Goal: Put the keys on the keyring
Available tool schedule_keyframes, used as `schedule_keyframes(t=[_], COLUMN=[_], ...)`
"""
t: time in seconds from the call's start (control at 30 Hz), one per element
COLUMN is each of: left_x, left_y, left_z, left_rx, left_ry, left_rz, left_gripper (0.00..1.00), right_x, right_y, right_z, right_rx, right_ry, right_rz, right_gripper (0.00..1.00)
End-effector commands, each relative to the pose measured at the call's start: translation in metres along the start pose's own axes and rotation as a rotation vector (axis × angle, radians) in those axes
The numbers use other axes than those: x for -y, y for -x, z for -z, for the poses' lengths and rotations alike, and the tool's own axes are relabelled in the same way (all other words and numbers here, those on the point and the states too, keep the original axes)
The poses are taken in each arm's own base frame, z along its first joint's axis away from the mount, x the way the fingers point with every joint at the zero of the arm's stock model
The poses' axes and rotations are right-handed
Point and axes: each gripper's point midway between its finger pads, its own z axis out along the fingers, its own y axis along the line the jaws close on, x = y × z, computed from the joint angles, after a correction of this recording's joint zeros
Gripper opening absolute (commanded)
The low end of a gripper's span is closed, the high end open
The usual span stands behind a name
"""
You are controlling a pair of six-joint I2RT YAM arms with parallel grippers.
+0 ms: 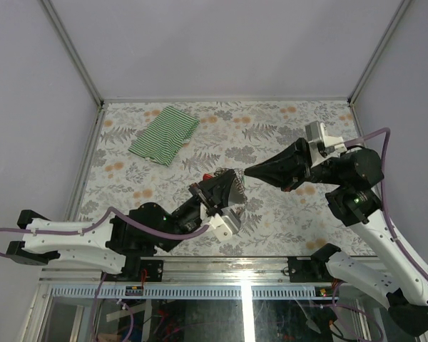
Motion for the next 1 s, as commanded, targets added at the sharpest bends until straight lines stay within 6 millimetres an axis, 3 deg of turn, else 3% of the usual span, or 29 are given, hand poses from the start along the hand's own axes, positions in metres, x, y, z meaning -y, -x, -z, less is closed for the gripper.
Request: schedule_keyframes(t=[0.0, 0.53, 0.97], left_x=[-0.015, -0.017, -0.018], left_y=[0.016, 0.017, 0.018], left_z=[0.000, 0.000, -0.001], left_rx=[0.049, 0.044, 0.045], left_ry=[0.064, 0.071, 0.073], left_rz=[0.072, 0.073, 0.071], left_gripper=[0.00, 0.00, 0.00], right_x=[-0.004, 0.003, 0.007], right_y=[0.011, -0.002, -0.001], right_z=[-0.006, -0.005, -0.001], right_rx=[0.037, -0.001, 0.007], right_ry=[0.026, -0.021, -0.069], right_rz=[0.029, 0.034, 0.044], right_gripper=[0.00, 0.00, 0.00])
